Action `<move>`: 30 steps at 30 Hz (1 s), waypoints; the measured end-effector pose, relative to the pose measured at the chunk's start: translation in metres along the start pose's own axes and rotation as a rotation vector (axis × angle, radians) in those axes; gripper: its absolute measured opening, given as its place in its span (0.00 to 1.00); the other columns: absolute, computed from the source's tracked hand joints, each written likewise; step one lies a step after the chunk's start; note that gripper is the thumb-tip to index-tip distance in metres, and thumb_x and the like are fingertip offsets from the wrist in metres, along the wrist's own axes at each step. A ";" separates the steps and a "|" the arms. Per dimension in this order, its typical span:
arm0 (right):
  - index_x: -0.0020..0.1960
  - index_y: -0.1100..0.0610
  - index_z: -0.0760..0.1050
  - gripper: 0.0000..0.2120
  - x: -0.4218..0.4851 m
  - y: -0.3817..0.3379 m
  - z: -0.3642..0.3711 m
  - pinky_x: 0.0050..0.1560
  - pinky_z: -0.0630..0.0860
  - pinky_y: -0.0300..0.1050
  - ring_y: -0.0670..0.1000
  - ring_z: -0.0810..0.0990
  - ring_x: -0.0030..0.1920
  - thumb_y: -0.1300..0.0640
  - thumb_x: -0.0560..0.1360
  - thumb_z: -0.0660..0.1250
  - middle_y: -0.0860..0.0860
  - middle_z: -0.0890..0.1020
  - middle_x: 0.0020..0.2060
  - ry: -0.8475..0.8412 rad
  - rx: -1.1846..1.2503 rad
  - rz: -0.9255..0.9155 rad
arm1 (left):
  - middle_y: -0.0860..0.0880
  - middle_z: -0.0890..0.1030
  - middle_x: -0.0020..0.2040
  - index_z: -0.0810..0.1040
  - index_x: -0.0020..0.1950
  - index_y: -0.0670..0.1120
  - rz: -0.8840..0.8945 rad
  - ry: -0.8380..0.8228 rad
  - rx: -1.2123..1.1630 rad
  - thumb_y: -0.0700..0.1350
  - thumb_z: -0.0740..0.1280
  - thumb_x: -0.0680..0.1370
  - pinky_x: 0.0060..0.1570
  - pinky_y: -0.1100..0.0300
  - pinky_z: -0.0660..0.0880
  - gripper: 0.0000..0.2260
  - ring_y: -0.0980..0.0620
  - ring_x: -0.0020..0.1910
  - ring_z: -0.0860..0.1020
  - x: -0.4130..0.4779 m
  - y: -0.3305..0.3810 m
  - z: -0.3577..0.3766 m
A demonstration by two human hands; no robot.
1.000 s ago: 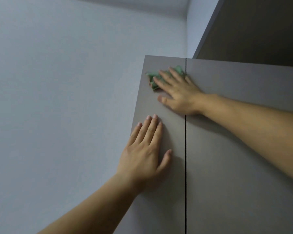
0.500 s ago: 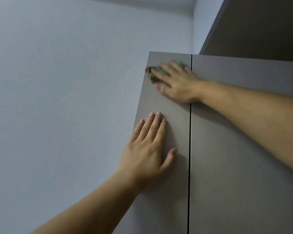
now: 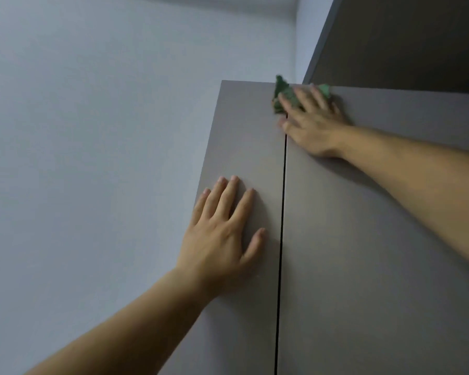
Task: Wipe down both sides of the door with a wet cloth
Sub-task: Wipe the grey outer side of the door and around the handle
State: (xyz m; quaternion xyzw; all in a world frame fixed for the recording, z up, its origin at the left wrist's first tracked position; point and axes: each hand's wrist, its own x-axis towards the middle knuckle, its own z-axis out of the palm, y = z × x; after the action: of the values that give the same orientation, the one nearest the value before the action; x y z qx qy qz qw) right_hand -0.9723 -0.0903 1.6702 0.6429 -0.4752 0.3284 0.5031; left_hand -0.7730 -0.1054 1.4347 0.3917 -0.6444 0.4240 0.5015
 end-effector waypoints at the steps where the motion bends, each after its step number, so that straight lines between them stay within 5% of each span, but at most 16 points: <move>1: 0.81 0.37 0.37 0.34 -0.019 -0.009 0.009 0.78 0.37 0.62 0.51 0.32 0.81 0.30 0.78 0.39 0.44 0.38 0.82 0.003 -0.001 -0.094 | 0.46 0.50 0.86 0.52 0.85 0.54 -0.008 -0.006 0.006 0.68 0.43 0.80 0.81 0.52 0.36 0.35 0.46 0.85 0.43 0.001 0.002 0.001; 5: 0.80 0.35 0.34 0.35 -0.060 -0.008 0.028 0.77 0.36 0.57 0.45 0.30 0.79 0.28 0.75 0.36 0.40 0.38 0.81 -0.015 -0.023 -0.358 | 0.43 0.50 0.85 0.51 0.85 0.55 -0.043 -0.008 0.040 0.69 0.42 0.80 0.81 0.48 0.37 0.35 0.44 0.84 0.43 0.004 0.010 0.004; 9: 0.82 0.40 0.40 0.30 -0.006 0.019 -0.007 0.79 0.40 0.63 0.54 0.38 0.82 0.35 0.83 0.42 0.46 0.41 0.83 -0.012 0.028 0.032 | 0.43 0.53 0.85 0.55 0.84 0.54 -0.075 -0.006 0.033 0.68 0.43 0.80 0.82 0.46 0.40 0.35 0.43 0.84 0.46 0.003 0.016 0.002; 11: 0.82 0.40 0.41 0.30 -0.009 0.017 -0.007 0.78 0.40 0.64 0.56 0.37 0.82 0.35 0.83 0.44 0.47 0.41 0.83 0.002 0.064 0.064 | 0.43 0.53 0.85 0.55 0.84 0.54 -0.096 -0.016 0.034 0.68 0.43 0.79 0.82 0.46 0.40 0.36 0.44 0.84 0.46 0.004 0.020 0.000; 17: 0.80 0.36 0.34 0.36 -0.080 0.016 0.028 0.78 0.35 0.59 0.49 0.33 0.81 0.27 0.75 0.36 0.41 0.37 0.81 -0.026 -0.033 -0.387 | 0.41 0.55 0.83 0.57 0.82 0.56 -0.167 -0.044 0.099 0.67 0.42 0.79 0.82 0.40 0.45 0.34 0.40 0.83 0.49 0.010 0.039 -0.006; 22: 0.82 0.40 0.40 0.30 -0.015 0.055 -0.004 0.79 0.38 0.62 0.54 0.36 0.82 0.34 0.83 0.42 0.46 0.40 0.83 0.015 0.073 0.057 | 0.46 0.53 0.85 0.56 0.83 0.57 -0.053 -0.054 0.097 0.66 0.39 0.80 0.82 0.41 0.41 0.33 0.45 0.84 0.45 0.022 0.049 -0.006; 24: 0.82 0.40 0.41 0.30 -0.014 0.053 -0.002 0.79 0.38 0.62 0.55 0.36 0.82 0.34 0.83 0.43 0.46 0.40 0.83 0.046 0.096 0.100 | 0.49 0.51 0.86 0.54 0.84 0.58 0.046 -0.076 0.078 0.66 0.39 0.81 0.82 0.46 0.40 0.33 0.47 0.85 0.43 0.032 0.054 -0.005; 30: 0.81 0.37 0.37 0.36 -0.064 0.041 0.030 0.77 0.38 0.61 0.49 0.34 0.81 0.28 0.75 0.38 0.41 0.39 0.82 0.015 0.015 -0.256 | 0.48 0.49 0.86 0.51 0.84 0.59 0.067 -0.114 0.107 0.67 0.38 0.80 0.82 0.42 0.41 0.33 0.44 0.84 0.44 0.042 0.063 0.004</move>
State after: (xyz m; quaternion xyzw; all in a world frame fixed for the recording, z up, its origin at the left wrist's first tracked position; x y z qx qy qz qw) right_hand -1.0344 -0.1023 1.6178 0.6997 -0.3829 0.2699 0.5395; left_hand -0.8413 -0.0917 1.4658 0.4197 -0.6611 0.4512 0.4281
